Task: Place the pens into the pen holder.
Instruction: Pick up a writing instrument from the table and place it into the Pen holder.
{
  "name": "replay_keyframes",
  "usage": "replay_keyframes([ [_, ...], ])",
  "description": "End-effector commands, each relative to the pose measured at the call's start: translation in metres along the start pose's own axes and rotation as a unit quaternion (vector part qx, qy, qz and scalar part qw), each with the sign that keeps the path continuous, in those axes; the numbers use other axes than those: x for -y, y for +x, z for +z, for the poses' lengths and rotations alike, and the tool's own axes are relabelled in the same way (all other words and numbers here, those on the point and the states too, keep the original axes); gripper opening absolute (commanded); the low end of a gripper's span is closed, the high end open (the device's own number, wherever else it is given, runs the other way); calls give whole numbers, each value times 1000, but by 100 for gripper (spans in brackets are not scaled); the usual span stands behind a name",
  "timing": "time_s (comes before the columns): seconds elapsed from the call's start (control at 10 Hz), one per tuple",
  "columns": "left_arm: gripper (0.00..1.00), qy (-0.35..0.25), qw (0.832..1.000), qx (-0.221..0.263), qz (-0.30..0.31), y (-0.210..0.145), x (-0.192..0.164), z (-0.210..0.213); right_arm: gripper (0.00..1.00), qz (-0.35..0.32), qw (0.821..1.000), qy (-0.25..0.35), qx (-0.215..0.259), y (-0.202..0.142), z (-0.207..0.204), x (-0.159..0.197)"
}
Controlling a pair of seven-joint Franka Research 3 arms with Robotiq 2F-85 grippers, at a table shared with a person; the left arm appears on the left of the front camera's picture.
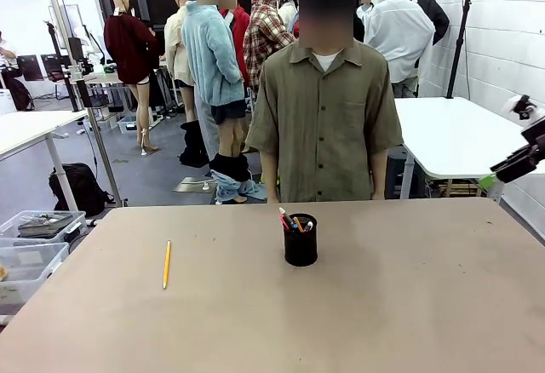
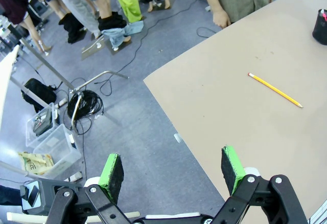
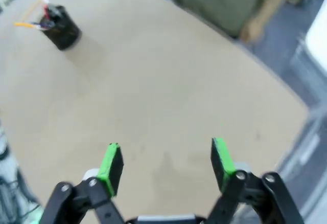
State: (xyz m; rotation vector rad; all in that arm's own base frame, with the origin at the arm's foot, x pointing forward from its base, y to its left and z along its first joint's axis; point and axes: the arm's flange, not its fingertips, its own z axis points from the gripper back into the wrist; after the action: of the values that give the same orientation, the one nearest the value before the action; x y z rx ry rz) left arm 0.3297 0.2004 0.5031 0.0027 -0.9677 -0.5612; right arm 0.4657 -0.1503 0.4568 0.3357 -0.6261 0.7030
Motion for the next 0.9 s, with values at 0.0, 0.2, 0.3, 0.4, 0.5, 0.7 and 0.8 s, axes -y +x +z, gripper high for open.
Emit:
replay_keyframes([
  [0.0, 100, 4, 1000, 2, -1, -1, -2, -2, 85, -93, 994, 0, -49, -10, 19, -2],
  [0.2, 100, 4, 1000, 2, -1, -1, -2, -2, 85, -98, 992, -34, -65, -44, 45, 7],
  [0.3, 100, 4, 1000, 2, -1, -1, -2, -2, 85, -102, 992, -48, -58, -66, 55, 17],
  [0.4, 100, 4, 1000, 2, -1, -1, -2, -2, 85, -122, 990, -49, -46, -84, 59, 23],
  [0.5, 100, 4, 1000, 2, -1, -1, -2, -2, 85, -132, 990, -43, -35, -92, 54, 25],
  [0.7, 100, -7, 1000, -23, 6, 28, 16, -5, 85, -132, 989, -53, -51, -87, 65, 29],
  [0.8, 100, 2, 999, -40, 6, 59, 33, -9, 85, -132, 989, -53, -51, -87, 65, 29],
])
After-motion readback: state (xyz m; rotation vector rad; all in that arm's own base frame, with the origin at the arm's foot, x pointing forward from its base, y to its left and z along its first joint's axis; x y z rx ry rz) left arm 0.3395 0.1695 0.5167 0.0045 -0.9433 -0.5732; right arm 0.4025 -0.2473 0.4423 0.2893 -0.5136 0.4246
